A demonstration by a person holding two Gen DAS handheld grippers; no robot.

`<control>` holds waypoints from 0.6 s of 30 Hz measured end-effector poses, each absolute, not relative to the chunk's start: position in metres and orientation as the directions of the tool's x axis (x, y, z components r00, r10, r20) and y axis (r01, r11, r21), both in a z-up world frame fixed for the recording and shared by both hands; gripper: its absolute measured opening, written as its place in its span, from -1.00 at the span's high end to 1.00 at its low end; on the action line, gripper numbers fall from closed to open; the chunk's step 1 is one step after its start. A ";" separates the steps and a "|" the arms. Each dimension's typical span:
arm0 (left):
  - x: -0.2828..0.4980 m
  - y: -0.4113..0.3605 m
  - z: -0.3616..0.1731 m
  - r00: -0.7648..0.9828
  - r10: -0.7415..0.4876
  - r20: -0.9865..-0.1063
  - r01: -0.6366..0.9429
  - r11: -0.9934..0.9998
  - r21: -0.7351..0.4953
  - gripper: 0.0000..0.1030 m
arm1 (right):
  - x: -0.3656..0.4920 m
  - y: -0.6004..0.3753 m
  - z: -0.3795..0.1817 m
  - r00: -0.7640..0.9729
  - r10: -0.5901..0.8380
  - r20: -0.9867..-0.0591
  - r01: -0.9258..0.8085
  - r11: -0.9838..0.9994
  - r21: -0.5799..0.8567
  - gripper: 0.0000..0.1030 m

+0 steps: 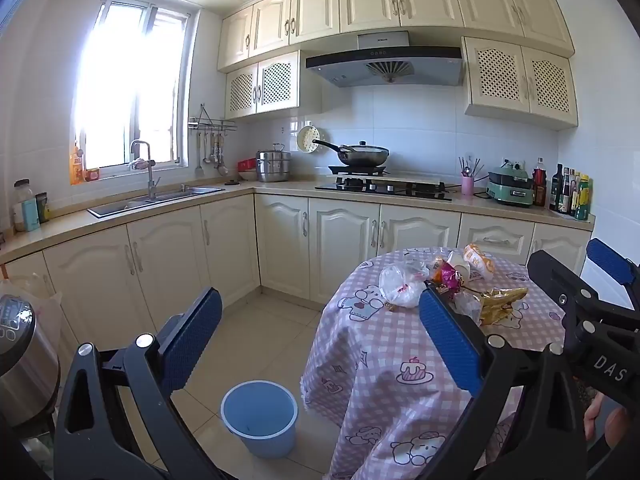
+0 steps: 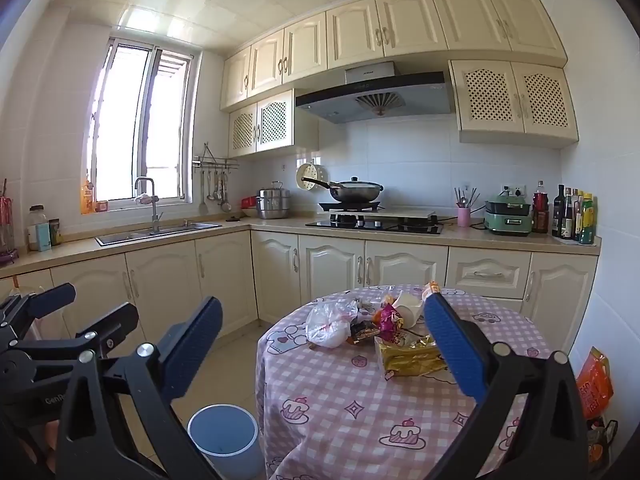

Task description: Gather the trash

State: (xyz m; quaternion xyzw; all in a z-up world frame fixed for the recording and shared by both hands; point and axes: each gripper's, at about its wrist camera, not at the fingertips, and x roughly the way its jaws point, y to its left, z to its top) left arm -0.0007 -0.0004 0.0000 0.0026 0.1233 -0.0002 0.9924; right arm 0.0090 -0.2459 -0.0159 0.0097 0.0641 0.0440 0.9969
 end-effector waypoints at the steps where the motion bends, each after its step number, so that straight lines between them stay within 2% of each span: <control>1: -0.001 0.000 0.000 0.970 0.000 -0.245 0.001 1.000 0.005 -0.85 | 0.009 -0.246 -0.016 0.988 0.089 -0.127 -0.087 0.996 0.024 -0.91; 18: -0.001 -0.002 -0.003 0.969 0.001 -0.248 0.000 1.000 0.006 -0.85 | 0.009 -0.248 -0.018 0.988 0.089 -0.126 -0.086 0.996 0.027 -0.91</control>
